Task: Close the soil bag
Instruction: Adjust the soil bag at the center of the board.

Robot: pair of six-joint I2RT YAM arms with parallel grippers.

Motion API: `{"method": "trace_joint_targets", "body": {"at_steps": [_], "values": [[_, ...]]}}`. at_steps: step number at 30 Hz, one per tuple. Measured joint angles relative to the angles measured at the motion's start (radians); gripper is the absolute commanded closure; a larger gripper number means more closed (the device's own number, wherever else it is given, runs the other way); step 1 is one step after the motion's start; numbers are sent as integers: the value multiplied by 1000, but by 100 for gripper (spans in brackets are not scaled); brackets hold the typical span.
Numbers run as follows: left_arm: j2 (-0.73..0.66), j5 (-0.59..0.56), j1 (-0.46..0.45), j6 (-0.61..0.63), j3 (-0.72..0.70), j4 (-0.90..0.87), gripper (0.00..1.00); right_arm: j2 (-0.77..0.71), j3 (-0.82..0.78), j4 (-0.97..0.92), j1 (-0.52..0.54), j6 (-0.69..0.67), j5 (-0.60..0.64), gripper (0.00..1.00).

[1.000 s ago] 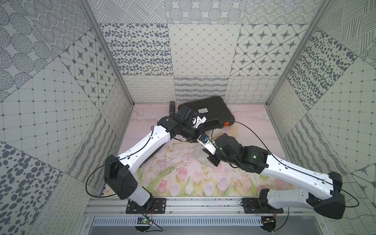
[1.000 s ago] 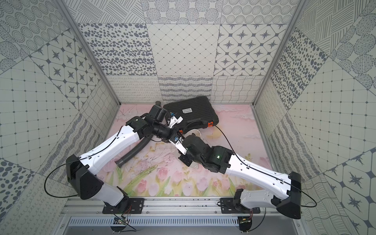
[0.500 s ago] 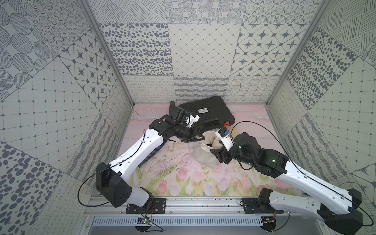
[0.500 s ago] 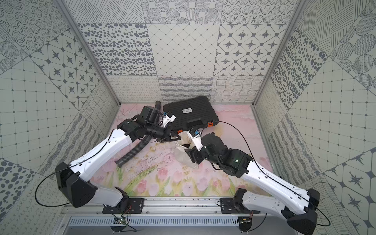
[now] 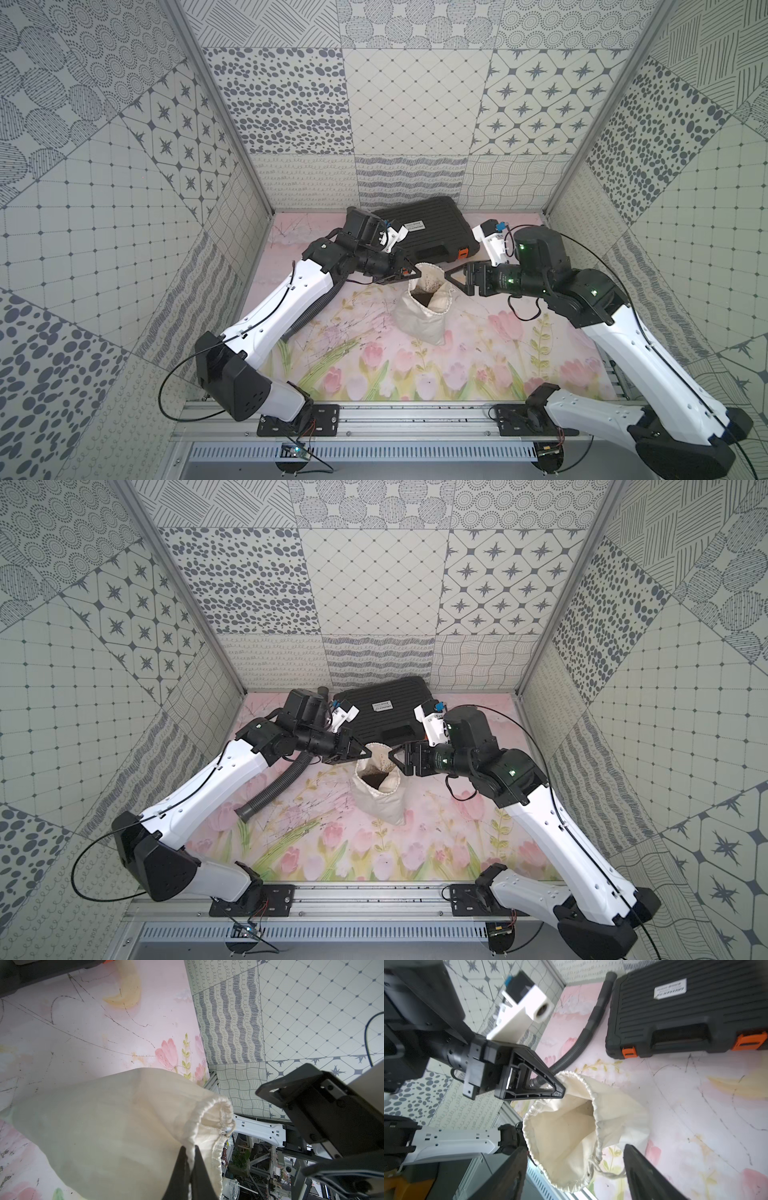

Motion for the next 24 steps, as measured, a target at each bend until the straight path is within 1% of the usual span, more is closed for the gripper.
{"method": "trace_joint_targets", "body": {"at_steps": [4,9,12,15,17,19,20,22,23,24], "values": [[4,0,0,0,13,-8,100,42,0,-93,-37,-27,-69,22],[9,-1,0,4,29,-25,100,105,62,-199,-27,-64,-53,23],[9,-2,0,9,34,-37,100,147,108,-230,2,-80,-24,23],[9,-1,0,14,34,-49,100,197,148,-247,60,-86,19,23],[9,-1,0,18,34,-52,100,232,164,-249,91,-87,47,27],[8,-2,0,20,35,-57,100,277,180,-256,115,-95,71,45],[8,-4,0,20,37,-61,100,294,188,-260,119,-98,83,59],[7,-11,0,22,45,-72,100,328,211,-279,122,-98,112,94],[5,-18,0,24,51,-80,100,339,226,-291,123,-100,128,100],[4,-27,0,25,57,-90,100,347,244,-304,123,-103,148,100]]}}
